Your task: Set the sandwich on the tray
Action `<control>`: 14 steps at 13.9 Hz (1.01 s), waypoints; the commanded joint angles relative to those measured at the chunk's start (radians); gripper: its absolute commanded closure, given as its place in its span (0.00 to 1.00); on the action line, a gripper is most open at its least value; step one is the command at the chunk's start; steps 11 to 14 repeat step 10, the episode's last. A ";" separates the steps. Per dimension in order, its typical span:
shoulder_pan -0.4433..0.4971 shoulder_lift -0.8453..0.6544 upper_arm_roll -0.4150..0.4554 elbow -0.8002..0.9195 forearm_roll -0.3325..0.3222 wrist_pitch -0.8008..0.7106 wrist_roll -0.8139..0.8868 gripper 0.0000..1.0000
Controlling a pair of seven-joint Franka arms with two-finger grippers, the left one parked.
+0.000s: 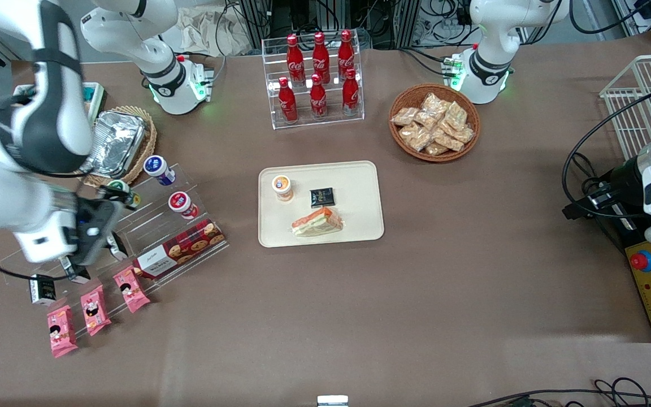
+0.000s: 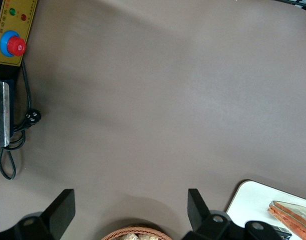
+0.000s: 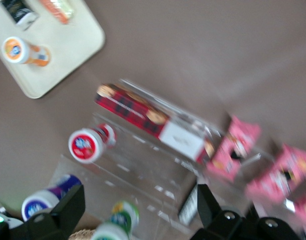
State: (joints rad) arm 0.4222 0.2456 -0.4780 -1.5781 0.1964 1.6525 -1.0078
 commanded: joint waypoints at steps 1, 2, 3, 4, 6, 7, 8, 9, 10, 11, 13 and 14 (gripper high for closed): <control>-0.062 -0.058 0.028 0.027 -0.029 -0.075 0.246 0.00; -0.083 -0.077 0.032 0.027 -0.029 -0.088 0.337 0.00; -0.103 -0.092 0.038 0.027 -0.032 -0.089 0.406 0.00; -0.129 -0.118 0.068 0.027 -0.061 -0.088 0.475 0.00; -0.205 -0.173 0.187 0.024 -0.153 -0.089 0.633 0.00; -0.264 -0.186 0.237 0.024 -0.163 -0.089 0.722 0.00; -0.305 -0.187 0.272 0.026 -0.164 -0.086 0.795 0.00; -0.338 -0.187 0.291 0.026 -0.161 -0.088 0.836 0.00; -0.364 -0.189 0.308 0.026 -0.158 -0.089 0.839 0.00; -0.364 -0.189 0.308 0.026 -0.158 -0.089 0.839 0.00; -0.364 -0.189 0.308 0.026 -0.158 -0.089 0.839 0.00; -0.364 -0.189 0.308 0.026 -0.158 -0.089 0.839 0.00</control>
